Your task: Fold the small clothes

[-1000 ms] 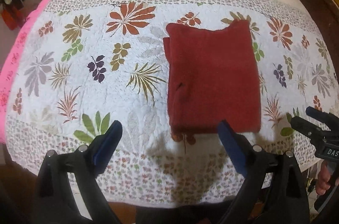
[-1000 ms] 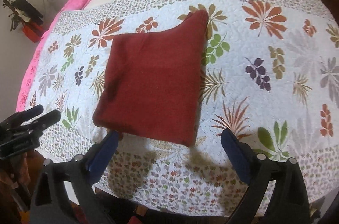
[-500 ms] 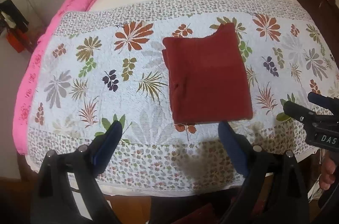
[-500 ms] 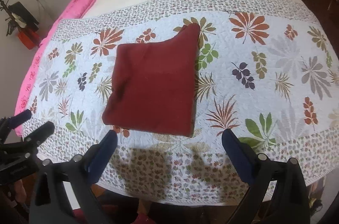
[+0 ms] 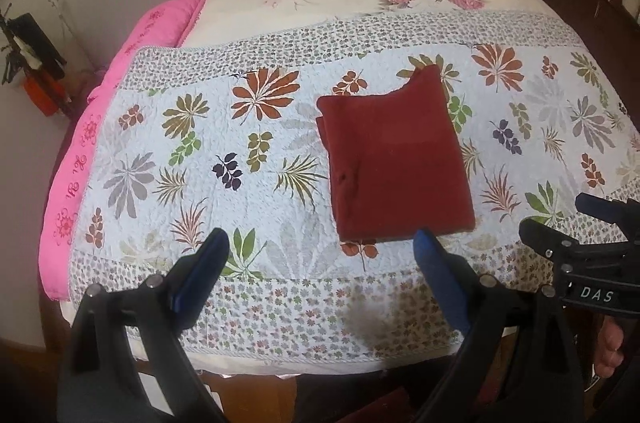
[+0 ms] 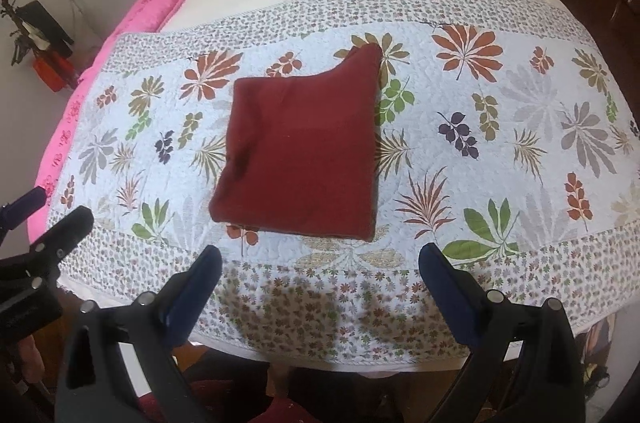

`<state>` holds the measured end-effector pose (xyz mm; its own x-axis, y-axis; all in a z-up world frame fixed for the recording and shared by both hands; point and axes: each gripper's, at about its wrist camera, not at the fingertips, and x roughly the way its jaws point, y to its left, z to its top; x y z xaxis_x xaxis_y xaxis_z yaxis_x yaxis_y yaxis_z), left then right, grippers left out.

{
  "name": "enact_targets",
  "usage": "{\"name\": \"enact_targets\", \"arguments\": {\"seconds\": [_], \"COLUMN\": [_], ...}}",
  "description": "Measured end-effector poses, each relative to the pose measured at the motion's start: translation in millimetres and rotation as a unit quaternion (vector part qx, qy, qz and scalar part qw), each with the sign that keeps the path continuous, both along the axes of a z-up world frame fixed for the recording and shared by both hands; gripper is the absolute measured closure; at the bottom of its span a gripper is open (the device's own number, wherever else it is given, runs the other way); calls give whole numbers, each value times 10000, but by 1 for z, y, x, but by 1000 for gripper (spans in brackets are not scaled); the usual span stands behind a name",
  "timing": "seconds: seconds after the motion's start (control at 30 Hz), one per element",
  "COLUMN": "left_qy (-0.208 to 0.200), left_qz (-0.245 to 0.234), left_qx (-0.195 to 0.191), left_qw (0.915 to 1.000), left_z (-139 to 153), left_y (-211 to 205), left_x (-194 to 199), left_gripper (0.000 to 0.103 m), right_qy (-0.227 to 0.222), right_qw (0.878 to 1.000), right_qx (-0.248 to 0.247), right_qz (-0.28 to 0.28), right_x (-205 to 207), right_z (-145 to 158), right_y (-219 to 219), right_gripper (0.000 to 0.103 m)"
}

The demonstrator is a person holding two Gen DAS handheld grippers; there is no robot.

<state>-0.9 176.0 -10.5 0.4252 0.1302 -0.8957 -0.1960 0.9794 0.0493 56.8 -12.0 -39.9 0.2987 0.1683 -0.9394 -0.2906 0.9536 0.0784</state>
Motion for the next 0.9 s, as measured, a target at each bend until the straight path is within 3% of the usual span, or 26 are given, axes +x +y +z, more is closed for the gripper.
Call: {"name": "enact_targets", "arguments": {"seconds": [0.37,0.6,0.9], "left_qy": [167,236,298], "left_qz": [119,99,97], "left_qx": [-6,-44,-65], "left_qw": [9998,9997,9995], "left_z": [-12,-16,-20], "left_y": [11,11,11], "left_x": [0,4,12], "left_gripper": [9,9,9], "right_qy": [-74,-378,-200], "right_qw": [9991,9967,9963], "right_qx": [-414,-698,-827], "right_qz": [-100,-143,-146], "right_x": [1,5,15], "right_z": [-6,-5,-13], "right_y": [7,10,7], "right_gripper": [4,4,4]}}
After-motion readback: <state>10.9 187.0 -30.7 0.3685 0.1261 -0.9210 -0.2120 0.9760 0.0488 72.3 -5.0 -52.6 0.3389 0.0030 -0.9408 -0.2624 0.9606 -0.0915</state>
